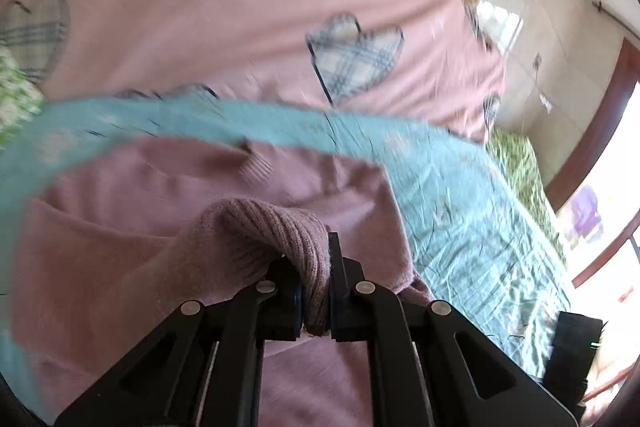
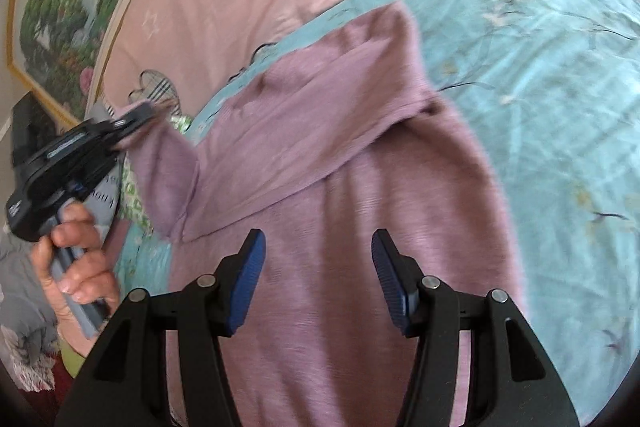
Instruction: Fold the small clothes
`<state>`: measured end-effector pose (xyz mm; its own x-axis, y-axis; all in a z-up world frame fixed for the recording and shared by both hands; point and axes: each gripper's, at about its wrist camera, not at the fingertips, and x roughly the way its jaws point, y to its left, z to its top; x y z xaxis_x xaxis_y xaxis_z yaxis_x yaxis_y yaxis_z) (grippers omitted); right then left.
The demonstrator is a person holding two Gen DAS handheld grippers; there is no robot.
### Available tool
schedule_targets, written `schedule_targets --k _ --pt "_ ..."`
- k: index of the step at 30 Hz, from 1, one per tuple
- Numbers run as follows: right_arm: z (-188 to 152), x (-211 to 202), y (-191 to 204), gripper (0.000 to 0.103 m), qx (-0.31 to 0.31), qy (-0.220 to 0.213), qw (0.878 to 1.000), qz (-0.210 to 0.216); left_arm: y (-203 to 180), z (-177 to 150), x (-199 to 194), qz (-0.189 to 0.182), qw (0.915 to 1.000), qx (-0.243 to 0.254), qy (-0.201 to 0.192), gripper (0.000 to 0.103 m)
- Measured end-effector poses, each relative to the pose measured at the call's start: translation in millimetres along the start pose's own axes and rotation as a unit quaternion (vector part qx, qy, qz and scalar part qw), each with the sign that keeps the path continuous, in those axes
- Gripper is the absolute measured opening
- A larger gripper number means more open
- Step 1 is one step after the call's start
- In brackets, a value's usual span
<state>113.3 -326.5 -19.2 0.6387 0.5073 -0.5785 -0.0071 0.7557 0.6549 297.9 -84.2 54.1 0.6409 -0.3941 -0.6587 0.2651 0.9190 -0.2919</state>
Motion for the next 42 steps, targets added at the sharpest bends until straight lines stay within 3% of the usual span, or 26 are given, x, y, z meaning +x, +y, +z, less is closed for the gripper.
schedule_targets --k 2,5,6,10,14,16,19,23,26,29,30,32,33,36,38,40,42 --pt "1 -6 -7 0.057 0.006 -0.001 1.0 -0.005 -5 -8 33 0.003 0.9993 0.005 0.036 0.009" --pt "1 -7 -12 0.057 0.012 0.003 1.0 -0.002 -6 -23 46 -0.007 0.9983 0.003 0.058 0.014" --pt "1 -5 -14 0.058 0.013 0.005 1.0 -0.004 -4 -30 43 -0.008 0.9982 0.006 0.059 0.017" --pt "4 12 -13 0.066 0.023 0.014 1.0 0.002 16 -50 12 0.0 0.9985 0.014 0.052 0.052" --pt "13 31 4 0.066 0.009 0.018 1.0 0.016 52 -73 -36 0.028 0.9989 0.0 0.037 0.054" --pt "21 44 14 0.066 0.0 0.022 0.999 0.026 75 -85 -58 0.05 0.9983 -0.009 0.03 0.057" --pt "35 62 26 0.068 -0.014 0.022 0.999 0.028 114 -106 -83 0.12 0.9922 -0.023 0.024 0.061" --pt "56 85 33 0.086 -0.051 0.017 0.999 0.002 174 -127 -88 0.209 0.9753 -0.05 0.048 0.061" --pt "68 110 35 0.087 -0.087 0.041 0.995 -0.028 206 -129 -81 0.247 0.9649 -0.066 0.06 0.061" --pt "70 128 36 0.087 -0.104 0.076 0.992 -0.009 218 -122 -71 0.257 0.9617 -0.075 0.06 0.061" --pt "68 133 41 0.083 -0.122 0.087 0.989 -0.003 220 -120 -68 0.26 0.9609 -0.075 0.057 0.061" --pt "67 138 50 0.044 -0.148 0.108 0.983 0.015 220 -114 -58 0.268 0.9587 -0.076 0.058 0.061" --pt "69 139 53 0.008 -0.152 0.117 0.981 0.019 219 -112 -56 0.271 0.9579 -0.077 0.058 0.061" --pt "91 108 67 0.006 -0.167 0.084 0.982 0.041 215 -100 -46 0.287 0.9535 -0.079 0.045 0.061" --pt "117 67 75 0.006 -0.164 0.032 0.984 0.066 212 -94 -40 0.321 0.9428 -0.083 0.03 0.061" --pt "134 36 76 0.005 -0.17 -0.013 0.984 0.056 214 -91 -33 0.362 0.9267 -0.097 0.03 0.061" --pt "144 27 64 0.005 -0.165 -0.022 0.985 0.034 215 -95 -35 0.36 0.9256 -0.114 0.024 0.062"
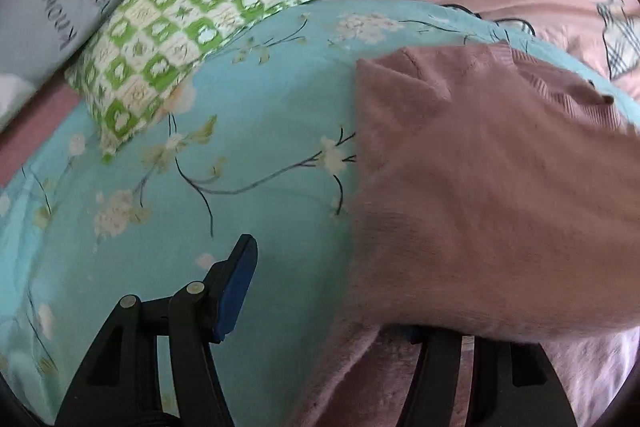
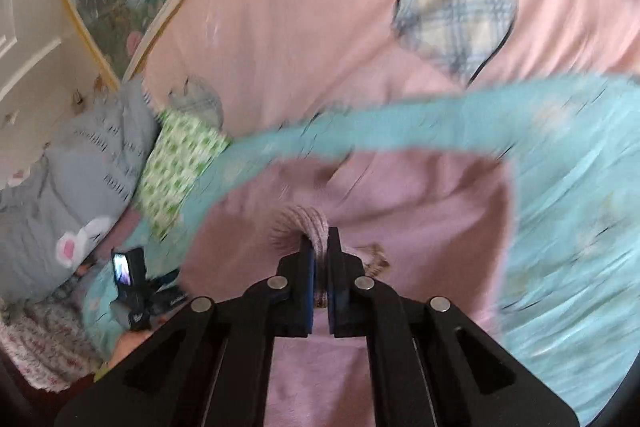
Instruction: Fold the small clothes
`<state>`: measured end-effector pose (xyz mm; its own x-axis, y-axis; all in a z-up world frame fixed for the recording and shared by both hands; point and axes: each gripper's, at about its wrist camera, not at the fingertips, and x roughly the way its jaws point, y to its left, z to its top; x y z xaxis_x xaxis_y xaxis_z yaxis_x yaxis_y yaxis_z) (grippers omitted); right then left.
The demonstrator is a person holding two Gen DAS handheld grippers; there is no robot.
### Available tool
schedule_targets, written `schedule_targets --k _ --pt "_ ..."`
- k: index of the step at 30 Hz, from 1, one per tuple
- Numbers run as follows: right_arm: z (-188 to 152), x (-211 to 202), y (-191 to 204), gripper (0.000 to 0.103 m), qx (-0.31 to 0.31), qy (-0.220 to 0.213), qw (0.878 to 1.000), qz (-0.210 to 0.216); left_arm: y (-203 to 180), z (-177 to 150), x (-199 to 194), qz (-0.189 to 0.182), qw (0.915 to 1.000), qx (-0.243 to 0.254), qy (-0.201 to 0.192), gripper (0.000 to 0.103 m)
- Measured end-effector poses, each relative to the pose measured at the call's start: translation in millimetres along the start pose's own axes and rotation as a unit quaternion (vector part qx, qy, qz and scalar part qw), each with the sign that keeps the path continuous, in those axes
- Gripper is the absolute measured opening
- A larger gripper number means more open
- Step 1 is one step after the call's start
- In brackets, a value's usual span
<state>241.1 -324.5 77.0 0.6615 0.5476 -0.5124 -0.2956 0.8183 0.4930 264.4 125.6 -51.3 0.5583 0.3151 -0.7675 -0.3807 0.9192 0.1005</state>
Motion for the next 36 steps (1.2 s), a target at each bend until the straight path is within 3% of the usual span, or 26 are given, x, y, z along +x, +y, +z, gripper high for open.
schedule_targets --k 4,7,12,15,16,17,18,20,21,23,24,25,29,30,34,36 --pt "-18 27 -51 0.005 0.052 0.059 0.996 -0.041 5 -5 -4 0.005 0.9998 -0.016 -0.009 0.062" --pt "-35 47 -65 0.005 0.059 0.086 0.993 -0.055 15 -10 -9 -0.014 0.9992 -0.036 -0.008 0.062" --pt "-38 42 -69 0.005 0.071 0.06 0.995 -0.044 26 -14 -11 -0.034 0.9978 -0.056 -0.013 0.063" --pt "-32 31 -60 0.005 0.047 0.025 0.998 -0.037 25 -16 -16 -0.043 0.997 -0.058 -0.026 0.063" --pt "-31 32 -57 0.005 0.034 0.031 0.998 -0.045 24 -17 -14 -0.041 0.9976 -0.053 -0.022 0.063" --pt "-30 40 -57 0.005 0.031 0.056 0.997 -0.049 23 -17 -12 -0.039 0.9979 -0.05 -0.012 0.063" --pt "-31 56 -60 0.006 0.042 0.112 0.991 -0.053 24 -18 -10 -0.042 0.9979 -0.048 -0.003 0.063" --pt "-41 66 -67 0.01 0.058 0.166 0.98 -0.097 28 -22 -10 -0.054 0.9973 -0.05 0.002 0.064" --pt "-47 64 -69 0.014 0.055 0.175 0.975 -0.125 31 -24 -10 -0.06 0.997 -0.048 0.006 0.065" --pt "-50 53 -69 0.034 0.044 0.173 0.971 -0.157 36 -31 -14 -0.071 0.9966 -0.039 0.012 0.065" --pt "-50 43 -66 0.049 0.036 0.161 0.971 -0.171 39 -35 -16 -0.079 0.9961 -0.036 0.014 0.065" --pt "-47 33 -62 0.056 0.029 0.142 0.975 -0.17 42 -40 -19 -0.09 0.9953 -0.034 0.014 0.065" --pt "-36 11 -41 0.063 0.014 0.098 0.99 -0.101 66 -49 -42 -0.145 0.9885 -0.037 0.018 0.065" --pt "-34 10 -39 0.069 0.014 0.092 0.992 -0.084 73 -45 -49 -0.166 0.9853 -0.04 0.013 0.066" --pt "-36 26 -47 0.072 0.024 0.093 0.994 -0.058 81 -3 -60 -0.221 0.9745 -0.039 -0.001 0.083" --pt "-43 35 -52 0.072 0.04 0.096 0.993 -0.063 70 28 -49 -0.239 0.9707 -0.024 0.01 0.084"
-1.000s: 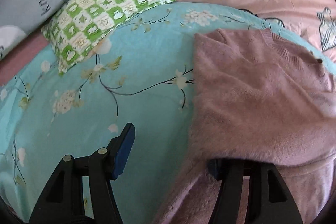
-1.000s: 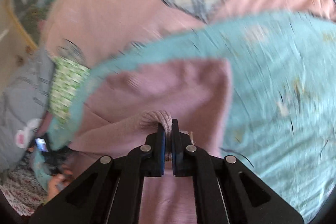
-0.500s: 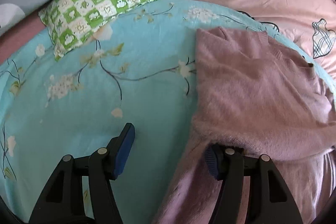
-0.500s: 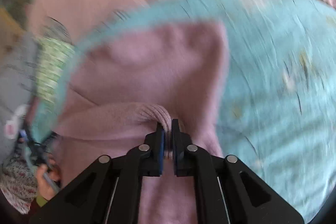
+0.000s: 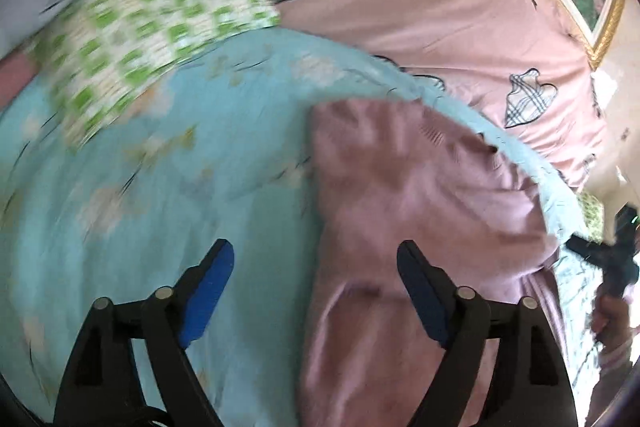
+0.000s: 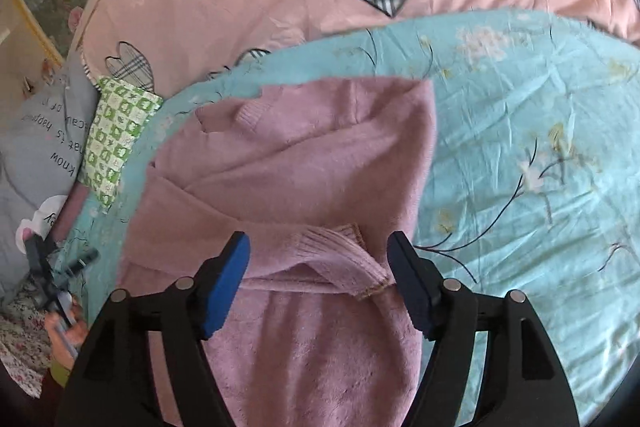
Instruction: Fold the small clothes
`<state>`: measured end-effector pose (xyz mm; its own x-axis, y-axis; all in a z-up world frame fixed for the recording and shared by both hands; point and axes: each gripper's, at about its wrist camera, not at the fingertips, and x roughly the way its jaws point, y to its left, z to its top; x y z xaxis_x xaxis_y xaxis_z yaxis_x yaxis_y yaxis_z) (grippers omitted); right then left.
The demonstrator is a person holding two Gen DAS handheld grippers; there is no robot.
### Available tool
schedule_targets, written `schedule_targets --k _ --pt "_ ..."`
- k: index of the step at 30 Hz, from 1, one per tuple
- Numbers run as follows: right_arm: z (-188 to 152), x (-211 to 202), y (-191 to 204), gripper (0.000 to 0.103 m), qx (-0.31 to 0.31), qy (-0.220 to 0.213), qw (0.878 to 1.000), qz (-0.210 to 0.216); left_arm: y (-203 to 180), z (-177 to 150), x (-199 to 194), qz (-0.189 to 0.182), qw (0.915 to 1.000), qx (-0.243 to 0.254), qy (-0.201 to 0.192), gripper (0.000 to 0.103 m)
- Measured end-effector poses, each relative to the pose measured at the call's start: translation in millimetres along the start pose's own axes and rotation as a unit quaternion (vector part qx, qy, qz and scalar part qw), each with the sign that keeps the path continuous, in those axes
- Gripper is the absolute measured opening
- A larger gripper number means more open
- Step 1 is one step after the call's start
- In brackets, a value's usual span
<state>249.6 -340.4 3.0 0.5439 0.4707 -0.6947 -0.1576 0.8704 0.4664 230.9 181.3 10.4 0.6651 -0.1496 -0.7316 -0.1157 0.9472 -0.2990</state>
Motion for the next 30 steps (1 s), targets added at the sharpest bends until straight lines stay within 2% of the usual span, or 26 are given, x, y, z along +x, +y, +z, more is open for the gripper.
schedule_targets --k 3,5,6,8,10,12,13,14,15,16,18,20,21,23,27,29,30 --pt "-9 8 -11 0.072 0.027 0.001 0.999 0.018 -9 38 44 -0.021 0.9989 0.01 0.04 0.085" --pt "-11 12 -16 0.072 0.033 0.001 0.999 0.018 -10 56 81 -0.01 0.9967 0.005 0.08 0.084" --pt "-12 13 -17 0.072 0.033 0.002 0.999 0.019 -11 61 94 -0.007 0.9959 0.008 0.09 0.084" --pt "-14 12 -20 0.072 0.03 0.003 0.999 0.023 -13 71 123 0.024 0.9937 0.02 0.108 0.084" --pt "-13 15 -19 0.072 0.019 0.004 0.999 0.027 -14 76 141 0.03 0.9921 0.025 0.12 0.084" --pt "-12 18 -16 0.072 0.006 0.003 1.0 0.029 -17 80 153 0.03 0.9926 0.029 0.114 0.083" --pt "-11 20 -14 0.072 -0.002 0.005 0.999 0.032 -20 81 155 0.031 0.9933 0.036 0.105 0.071" --pt "-11 23 -13 0.072 -0.008 0.006 0.999 0.036 -25 81 155 0.026 0.9941 0.047 0.094 0.054" --pt "-11 26 -11 0.072 -0.013 0.009 0.999 0.042 -31 81 155 0.009 0.9942 0.057 0.091 0.017" --pt "-12 29 -9 0.072 -0.018 0.011 0.999 0.047 -41 81 150 0.011 0.9947 0.07 0.074 0.009" --pt "-13 32 -6 0.072 -0.025 0.014 0.998 0.053 -50 82 129 0.043 0.9946 0.092 0.02 0.007" --pt "-13 33 -6 0.072 -0.029 0.013 0.998 0.056 -33 89 104 0.038 0.9974 0.053 -0.031 0.006" --pt "-13 32 -6 0.072 -0.03 0.009 0.998 0.057 -20 92 103 0.043 0.998 0.029 -0.035 0.006" --pt "-13 33 -8 0.072 -0.031 0.005 0.998 0.052 5 93 118 0.045 0.9989 -0.002 -0.01 0.006" --pt "-14 39 -7 0.072 -0.035 0.01 0.998 0.043 0 80 139 0.093 0.9951 0.035 0.004 0.004" --pt "-14 41 -5 0.072 -0.043 0.011 0.998 0.041 -1 81 143 0.092 0.9954 0.026 0.0 0.004" --pt "-13 44 -3 0.068 -0.047 0.015 0.998 0.04 -2 81 144 0.092 0.9955 0.022 -0.002 0.004"
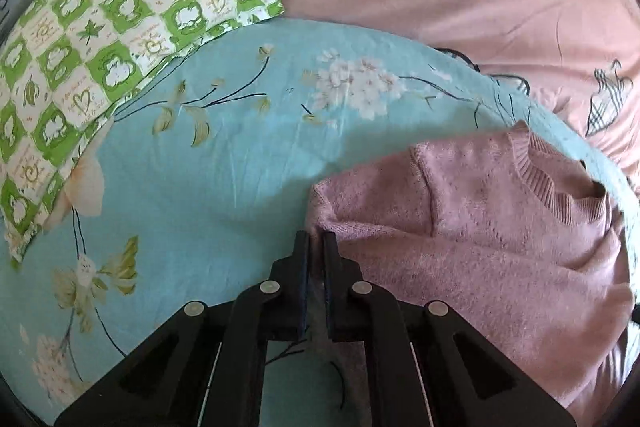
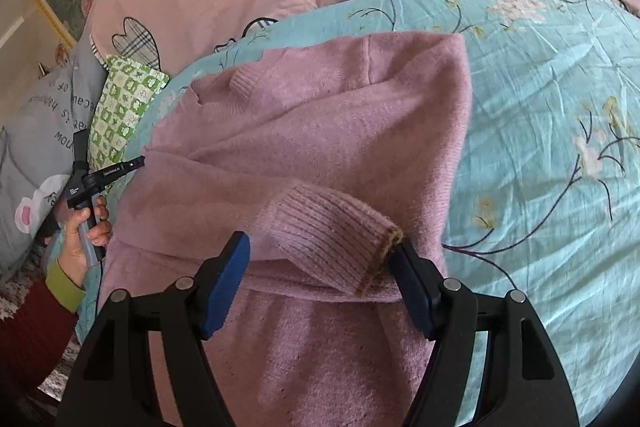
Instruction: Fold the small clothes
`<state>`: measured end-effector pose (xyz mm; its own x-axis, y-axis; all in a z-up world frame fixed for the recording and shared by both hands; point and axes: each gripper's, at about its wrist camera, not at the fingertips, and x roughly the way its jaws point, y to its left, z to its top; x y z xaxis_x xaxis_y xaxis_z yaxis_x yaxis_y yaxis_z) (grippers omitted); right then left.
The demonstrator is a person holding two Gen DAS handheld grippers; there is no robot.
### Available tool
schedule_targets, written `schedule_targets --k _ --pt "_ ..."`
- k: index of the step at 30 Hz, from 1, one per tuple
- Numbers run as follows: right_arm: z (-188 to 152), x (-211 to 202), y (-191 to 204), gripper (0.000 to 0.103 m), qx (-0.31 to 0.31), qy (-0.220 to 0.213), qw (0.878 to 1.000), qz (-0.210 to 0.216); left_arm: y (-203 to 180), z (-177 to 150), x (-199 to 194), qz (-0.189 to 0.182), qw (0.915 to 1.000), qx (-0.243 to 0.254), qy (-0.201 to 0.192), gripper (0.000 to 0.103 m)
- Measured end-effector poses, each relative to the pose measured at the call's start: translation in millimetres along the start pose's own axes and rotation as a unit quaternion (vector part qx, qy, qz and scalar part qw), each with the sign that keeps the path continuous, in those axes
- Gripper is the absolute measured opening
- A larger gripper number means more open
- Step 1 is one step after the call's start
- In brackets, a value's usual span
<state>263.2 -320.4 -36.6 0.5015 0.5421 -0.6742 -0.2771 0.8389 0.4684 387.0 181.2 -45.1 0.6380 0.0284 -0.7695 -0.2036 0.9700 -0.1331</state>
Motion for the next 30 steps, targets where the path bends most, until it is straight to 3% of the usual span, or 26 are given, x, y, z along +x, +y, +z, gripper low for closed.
schedule_targets --k 1,2,3,5,6,7,10,14,20,23,25,26,28,30 --pt "1 3 1 0.035 0.0 0.01 1.0 -0.003 -1 1 0 0.002 1.0 -0.002 0.0 0.004" --pt "5 3 1 0.008 0.012 0.024 1.0 0.001 -3 3 1 0.006 1.0 0.0 -0.001 0.004" --pt "9 -4 1 0.006 0.029 0.017 0.999 0.019 -3 4 1 0.012 0.9999 0.005 -0.002 0.004" --pt "23 -33 3 0.006 0.049 -0.033 0.995 0.081 -7 -1 -4 0.024 0.9995 0.018 -0.004 0.004" --pt "27 -43 2 0.006 0.058 -0.042 0.994 0.084 -4 -2 -5 0.027 0.9994 0.023 -0.004 0.004" --pt "32 -47 0 0.005 0.064 -0.042 0.994 0.076 -4 -2 -4 0.031 0.9992 0.024 -0.004 0.004" --pt "33 -29 -12 0.005 0.063 0.0 0.998 -0.007 -3 0 1 0.04 0.999 0.02 -0.003 0.004" --pt "23 -4 -35 0.005 0.089 0.035 0.991 -0.089 -5 -1 1 0.055 0.998 0.031 -0.003 0.004" --pt "13 -26 -26 0.008 0.097 -0.01 0.99 -0.098 2 -16 -40 0.026 0.9989 0.038 0.001 0.012" --pt "2 -43 -9 0.01 0.079 -0.031 0.993 -0.081 8 -39 -75 0.01 0.9989 0.045 -0.006 0.034" --pt "-7 -50 2 0.017 0.074 -0.038 0.994 -0.067 10 -60 -95 0.003 0.9988 0.048 -0.009 0.06" --pt "-10 -51 9 0.021 0.074 -0.038 0.995 -0.059 9 -72 -104 -0.003 0.9986 0.052 -0.011 0.062" --pt "-20 -48 21 0.04 0.072 -0.036 0.996 -0.045 4 -90 -112 -0.013 0.9979 0.063 -0.004 0.062" --pt "-28 -41 32 0.042 0.067 -0.03 0.997 -0.032 -8 -107 -112 -0.013 0.9965 0.082 0.005 0.063"
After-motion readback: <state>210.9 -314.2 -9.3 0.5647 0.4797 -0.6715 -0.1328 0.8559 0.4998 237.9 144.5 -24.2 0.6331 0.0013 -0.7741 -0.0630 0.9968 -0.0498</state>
